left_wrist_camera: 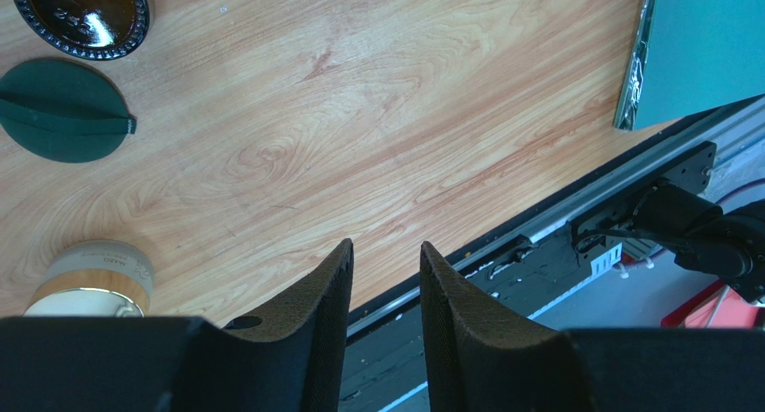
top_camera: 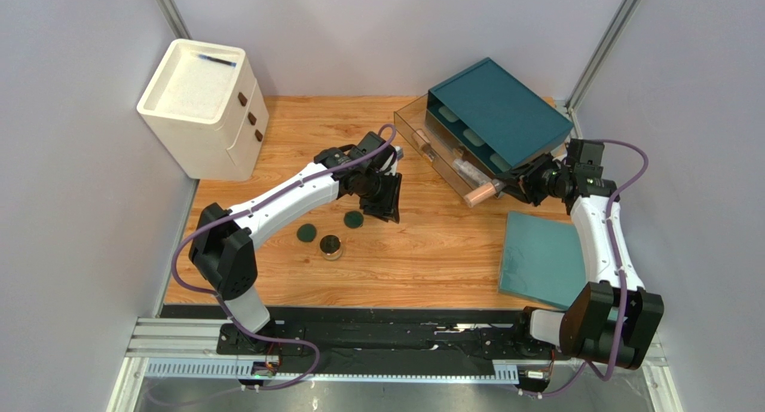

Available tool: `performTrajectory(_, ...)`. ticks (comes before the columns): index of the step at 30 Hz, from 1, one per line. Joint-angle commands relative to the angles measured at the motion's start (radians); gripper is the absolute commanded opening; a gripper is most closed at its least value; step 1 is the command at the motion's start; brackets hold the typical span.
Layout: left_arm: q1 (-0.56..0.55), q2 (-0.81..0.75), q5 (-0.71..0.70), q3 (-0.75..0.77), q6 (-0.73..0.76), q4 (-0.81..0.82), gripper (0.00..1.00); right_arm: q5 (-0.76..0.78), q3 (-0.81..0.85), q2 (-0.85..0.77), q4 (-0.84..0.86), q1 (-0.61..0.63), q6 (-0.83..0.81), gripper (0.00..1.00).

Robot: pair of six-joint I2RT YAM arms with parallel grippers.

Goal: Organize the makeup

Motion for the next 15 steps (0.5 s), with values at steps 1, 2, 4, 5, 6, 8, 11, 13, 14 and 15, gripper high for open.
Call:
performTrajectory(1, 0.004, -0.048, 0.0, -0.011, 0.014, 0.019, 0.4, -0.044, 0.147, 0.014, 0.09, 0.008, 0.035, 0.0)
performTrajectory(2, 0.004, -0.052, 0.002, -0.011, 0.014, 0.02, 0.4, -0.038, 0.164, 0.037, 0.092, 0.009, 0.029, 0.0)
performTrajectory(4, 0.004, -0.054, 0.002, -0.012, 0.013, 0.022, 0.4, -0.029, 0.206, 0.057, 0.11, 0.014, 0.03, 0.0)
performTrajectory(5, 0.004, -0.055, 0.0, -0.011, 0.013, 0.022, 0.39, -0.023, 0.212, 0.077, 0.134, 0.017, 0.039, 0.0)
performTrajectory(6, 0.004, -0.055, -0.003, -0.011, 0.013, 0.022, 0.4, -0.018, 0.226, 0.086, 0.141, 0.025, 0.042, 0.0)
performTrajectory(8, 0.004, -0.06, -0.003, -0.012, 0.013, 0.02, 0.39, 0.012, 0.239, 0.117, 0.167, 0.037, 0.05, 0.0)
performTrajectory(11, 0.004, -0.061, -0.004, -0.02, 0.011, 0.025, 0.39, 0.089, 0.284, 0.175, 0.179, 0.083, 0.032, 0.0)
performTrajectory(13, 0.004, -0.063, -0.001, -0.022, 0.01, 0.025, 0.4, 0.139, 0.33, 0.207, 0.173, 0.14, 0.015, 0.0)
performTrajectory(14, 0.004, -0.063, -0.003, -0.022, 0.011, 0.023, 0.39, 0.187, 0.348, 0.229, 0.162, 0.158, 0.009, 0.0)
performTrajectory(15, 0.004, -0.064, -0.007, -0.022, 0.01, 0.022, 0.39, 0.21, 0.364, 0.262, 0.159, 0.192, 0.0, 0.0)
